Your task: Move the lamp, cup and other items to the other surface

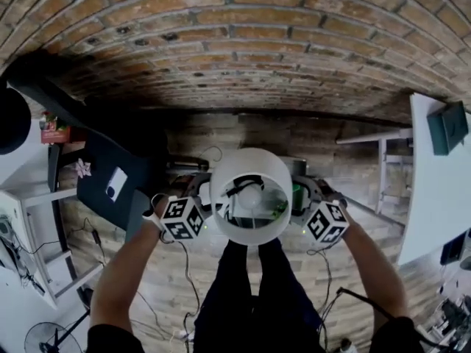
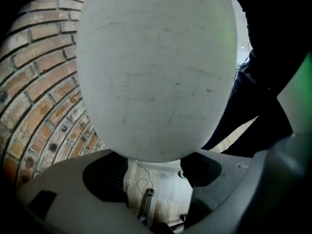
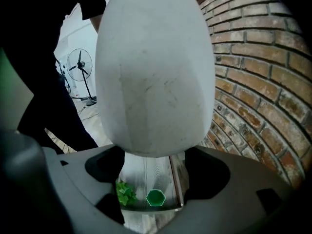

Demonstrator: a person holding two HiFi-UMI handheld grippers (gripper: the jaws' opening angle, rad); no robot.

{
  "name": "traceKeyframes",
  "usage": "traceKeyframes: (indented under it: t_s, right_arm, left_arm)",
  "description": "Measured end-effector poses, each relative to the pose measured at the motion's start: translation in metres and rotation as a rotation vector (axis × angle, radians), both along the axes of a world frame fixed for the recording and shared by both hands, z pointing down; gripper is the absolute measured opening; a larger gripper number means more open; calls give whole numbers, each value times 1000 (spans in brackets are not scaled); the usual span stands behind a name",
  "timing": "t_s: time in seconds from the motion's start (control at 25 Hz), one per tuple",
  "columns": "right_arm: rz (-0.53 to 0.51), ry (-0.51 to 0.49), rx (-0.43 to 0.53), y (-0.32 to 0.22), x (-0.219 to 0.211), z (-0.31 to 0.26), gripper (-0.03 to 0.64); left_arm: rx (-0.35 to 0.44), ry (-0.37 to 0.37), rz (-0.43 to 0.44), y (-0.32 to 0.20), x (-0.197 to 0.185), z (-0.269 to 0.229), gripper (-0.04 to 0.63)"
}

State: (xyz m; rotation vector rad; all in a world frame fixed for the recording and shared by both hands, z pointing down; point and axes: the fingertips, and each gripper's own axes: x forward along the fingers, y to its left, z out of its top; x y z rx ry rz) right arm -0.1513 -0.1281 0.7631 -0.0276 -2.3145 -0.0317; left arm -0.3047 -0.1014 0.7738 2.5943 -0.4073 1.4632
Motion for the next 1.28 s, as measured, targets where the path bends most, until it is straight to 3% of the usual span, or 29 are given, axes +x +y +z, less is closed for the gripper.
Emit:
traceKeyframes:
  t_s: [0.72, 1.28]
  right_arm:
    - [38, -137, 53, 5, 31, -230, 393]
    - [99, -188, 76, 3, 96, -299, 393]
  left_arm:
    - [88, 102, 49, -4, 33, -233, 328]
    - [140, 127, 115, -17, 101, -305, 328]
